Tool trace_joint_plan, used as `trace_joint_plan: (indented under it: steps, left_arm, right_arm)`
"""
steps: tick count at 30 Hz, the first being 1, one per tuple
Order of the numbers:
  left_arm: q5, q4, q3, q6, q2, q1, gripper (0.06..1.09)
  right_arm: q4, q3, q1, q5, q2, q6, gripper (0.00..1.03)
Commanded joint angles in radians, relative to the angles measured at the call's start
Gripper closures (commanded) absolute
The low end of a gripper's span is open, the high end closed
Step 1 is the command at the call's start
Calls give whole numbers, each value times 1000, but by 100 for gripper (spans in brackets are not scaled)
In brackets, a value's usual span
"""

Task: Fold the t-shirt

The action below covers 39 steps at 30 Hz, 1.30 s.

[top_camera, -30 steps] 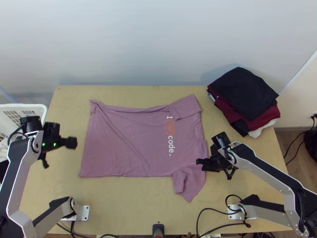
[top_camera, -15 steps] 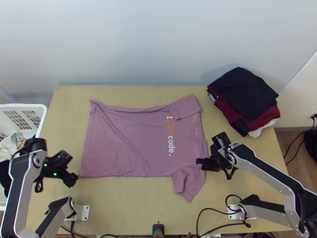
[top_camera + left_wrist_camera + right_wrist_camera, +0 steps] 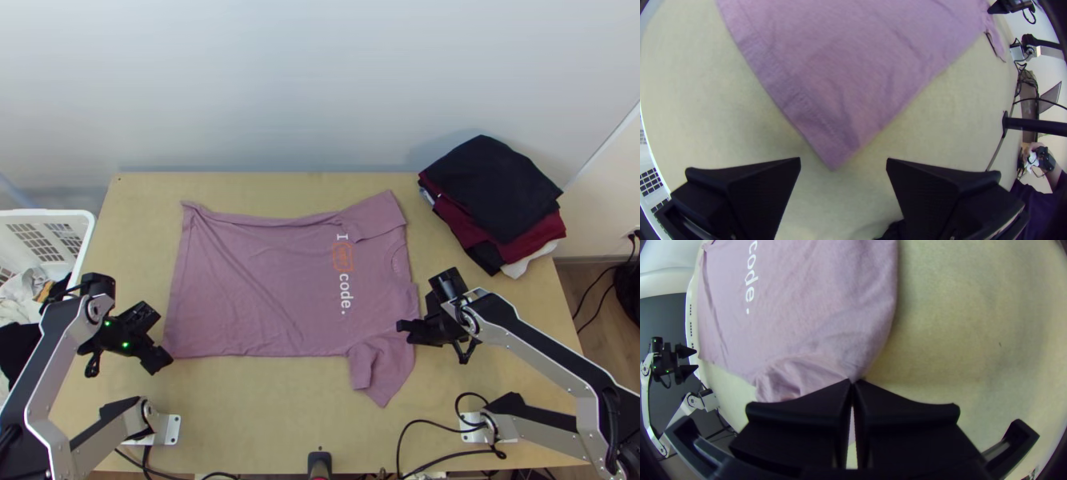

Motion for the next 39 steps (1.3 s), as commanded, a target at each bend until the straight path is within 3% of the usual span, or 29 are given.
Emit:
trace_joint_plan:
  steps: [1, 5, 11, 15, 18, 20, 25, 32, 39]
  left_arm:
    - [15, 29, -38, -10, 45, 0, 19]
    - [15, 41, -50, 1, 71, -2, 22]
    - [15, 41, -65, 7, 84, -9, 34]
    - [40, 90, -84, -8, 96, -16, 89]
    - [53, 118, -88, -22, 113, -17, 95]
    - [73, 134, -85, -25, 116, -8, 104]
    - [96, 148, -48, -27, 101, 27, 105]
    - [152, 150, 64, -171, 53, 23, 105]
    - [167, 205, 139, -329, 21, 1, 105]
  right_arm:
    - [3, -25, 1, -10, -18, 19, 100]
    - [3, -25, 1, -10, -21, 23, 100]
    - [3, -36, -4, -8, -26, 23, 100]
    - [3, -41, -4, -8, -35, 25, 100]
    - [3, -45, -4, -8, -50, 26, 100]
    - [3, -54, -4, -8, -64, 26, 100]
    - [1, -71, -22, -8, -115, 25, 100]
    - [7, -37, -54, -6, -201, 8, 100]
    - [104, -13, -65, -5, -285, 6, 100]
